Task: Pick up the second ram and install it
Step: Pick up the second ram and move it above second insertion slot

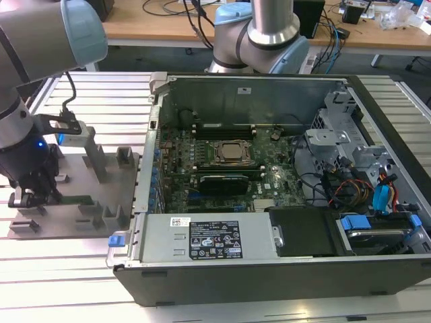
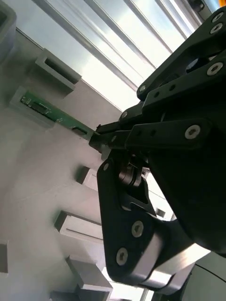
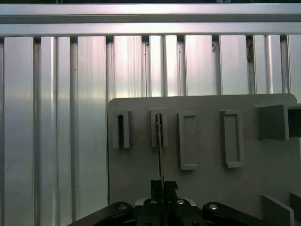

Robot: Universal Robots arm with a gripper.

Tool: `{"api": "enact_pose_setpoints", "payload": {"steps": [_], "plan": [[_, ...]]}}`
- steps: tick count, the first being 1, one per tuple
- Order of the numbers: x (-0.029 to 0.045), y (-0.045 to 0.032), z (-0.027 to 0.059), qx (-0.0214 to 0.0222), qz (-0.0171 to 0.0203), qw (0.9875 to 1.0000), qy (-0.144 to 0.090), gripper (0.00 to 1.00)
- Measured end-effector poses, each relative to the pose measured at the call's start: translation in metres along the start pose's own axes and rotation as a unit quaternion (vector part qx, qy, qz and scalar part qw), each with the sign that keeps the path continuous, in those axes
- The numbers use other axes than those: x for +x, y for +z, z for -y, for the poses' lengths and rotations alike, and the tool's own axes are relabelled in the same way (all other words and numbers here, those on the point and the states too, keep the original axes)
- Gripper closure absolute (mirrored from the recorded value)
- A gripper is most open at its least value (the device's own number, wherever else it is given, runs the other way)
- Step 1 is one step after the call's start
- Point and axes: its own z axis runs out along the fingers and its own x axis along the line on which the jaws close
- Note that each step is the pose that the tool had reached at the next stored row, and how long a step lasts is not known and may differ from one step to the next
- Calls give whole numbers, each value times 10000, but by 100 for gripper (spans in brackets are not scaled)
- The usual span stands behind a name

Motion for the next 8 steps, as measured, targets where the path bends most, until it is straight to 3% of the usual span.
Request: {"api": "enact_pose_setpoints", "payload": {"steps": [4, 8], "plan": [[-4, -126, -5, 0, -7, 10000, 0, 86], [-6, -201, -8, 1, -7, 10000, 0, 86]]}}
